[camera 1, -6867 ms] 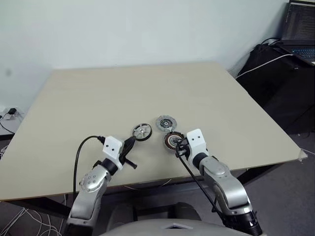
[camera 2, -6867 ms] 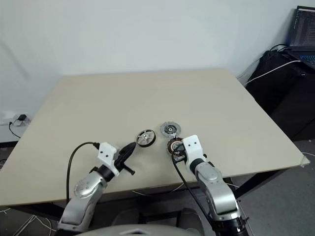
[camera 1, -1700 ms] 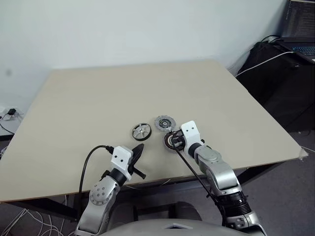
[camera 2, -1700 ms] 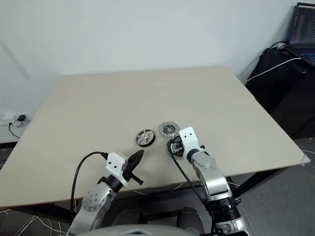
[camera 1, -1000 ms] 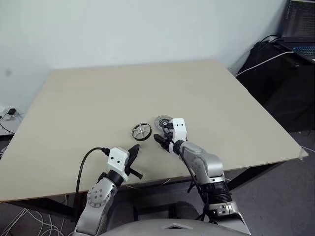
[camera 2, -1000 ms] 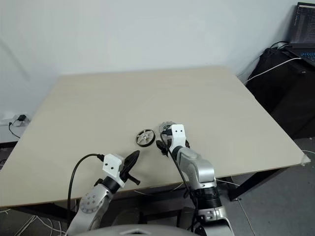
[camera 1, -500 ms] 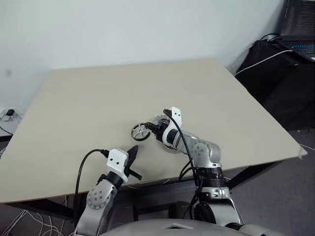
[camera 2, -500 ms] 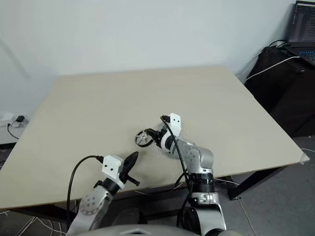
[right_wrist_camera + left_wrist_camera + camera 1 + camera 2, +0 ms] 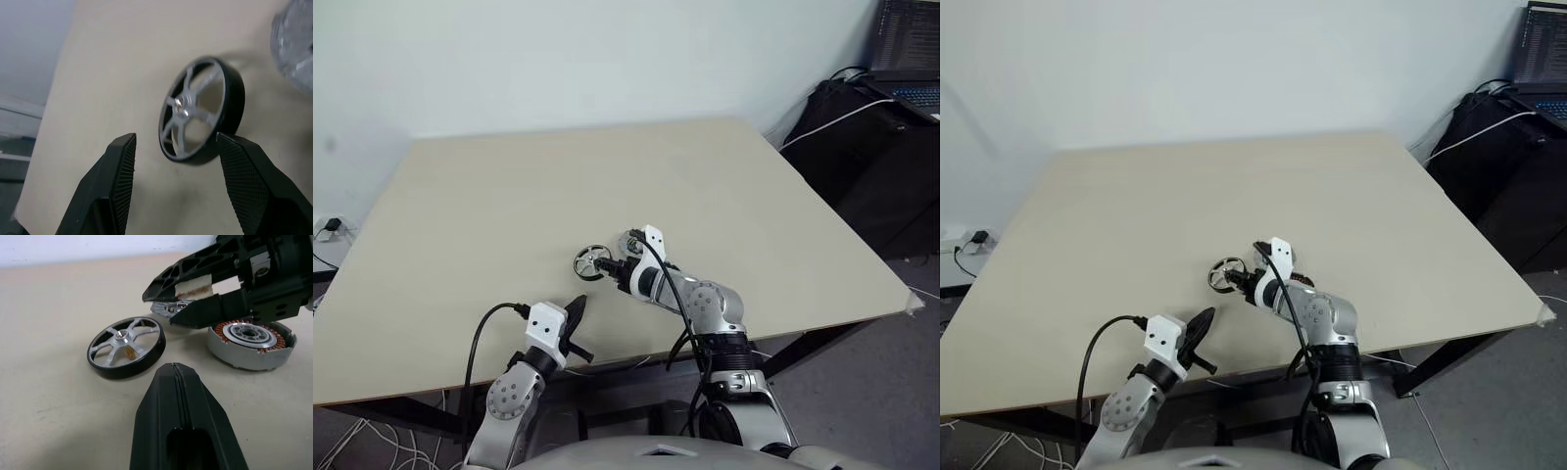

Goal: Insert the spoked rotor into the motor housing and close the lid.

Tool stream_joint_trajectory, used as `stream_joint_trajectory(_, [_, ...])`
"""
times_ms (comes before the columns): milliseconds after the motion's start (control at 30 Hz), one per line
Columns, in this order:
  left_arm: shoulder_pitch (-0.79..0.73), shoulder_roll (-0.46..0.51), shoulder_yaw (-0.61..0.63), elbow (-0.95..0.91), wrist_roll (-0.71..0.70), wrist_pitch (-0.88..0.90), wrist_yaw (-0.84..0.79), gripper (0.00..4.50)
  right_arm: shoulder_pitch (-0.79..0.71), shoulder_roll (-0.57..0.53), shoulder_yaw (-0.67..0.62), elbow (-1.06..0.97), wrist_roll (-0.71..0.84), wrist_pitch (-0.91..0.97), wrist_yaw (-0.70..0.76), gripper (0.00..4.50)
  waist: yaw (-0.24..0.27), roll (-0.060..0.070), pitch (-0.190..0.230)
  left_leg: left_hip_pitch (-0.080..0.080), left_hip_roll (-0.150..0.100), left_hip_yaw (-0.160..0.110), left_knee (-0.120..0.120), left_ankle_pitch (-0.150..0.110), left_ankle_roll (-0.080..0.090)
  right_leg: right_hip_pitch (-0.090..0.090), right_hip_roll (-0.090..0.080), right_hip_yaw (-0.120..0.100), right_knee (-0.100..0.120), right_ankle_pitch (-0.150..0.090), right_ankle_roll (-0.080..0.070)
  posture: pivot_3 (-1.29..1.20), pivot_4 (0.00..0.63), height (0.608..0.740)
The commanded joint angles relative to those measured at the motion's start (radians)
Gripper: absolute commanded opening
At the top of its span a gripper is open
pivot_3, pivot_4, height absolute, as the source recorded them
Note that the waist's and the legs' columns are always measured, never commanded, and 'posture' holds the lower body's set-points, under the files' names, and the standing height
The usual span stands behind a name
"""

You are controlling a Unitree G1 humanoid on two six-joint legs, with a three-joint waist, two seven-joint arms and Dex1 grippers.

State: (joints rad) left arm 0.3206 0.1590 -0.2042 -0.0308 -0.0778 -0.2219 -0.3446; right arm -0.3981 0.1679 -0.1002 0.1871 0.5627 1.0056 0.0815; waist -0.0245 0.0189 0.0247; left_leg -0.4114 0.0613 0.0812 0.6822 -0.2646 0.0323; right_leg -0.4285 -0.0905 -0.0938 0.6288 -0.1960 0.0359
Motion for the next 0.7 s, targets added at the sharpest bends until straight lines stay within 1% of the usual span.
stream_joint_trajectory(33, [-0.011,0.000,0.015,0.013,-0.003,-0.046,-0.006,0.00,-0.025,0.078,0.011,0.024,0.013,-0.034,0.011,2.80,0.000,0.000,0.000,0.000,0.000,0.000,0.000,0.000,0.000,0.000,0.000,0.000,0.000,0.000,0.000,0.00,0.000,0.740])
stream_joint_trajectory(267, [-0.019,-0.003,0.026,0.076,-0.001,-0.094,-0.014,0.00,-0.059,0.079,-0.024,0.114,0.031,-0.093,0.019,2.80,0.000,0.000,0.000,0.000,0.000,0.000,0.000,0.000,0.000,0.000,0.000,0.000,0.000,0.000,0.000,0.00,0.000,0.740])
stream_joint_trajectory(700, [-0.021,-0.003,0.024,0.081,0.001,-0.104,-0.015,0.00,-0.119,0.080,-0.081,0.199,0.087,-0.176,0.019,2.80,-0.001,0.000,0.000,0.000,0.000,0.000,0.000,0.000,0.000,0.000,0.000,0.000,0.000,0.000,0.000,0.00,0.000,0.740])
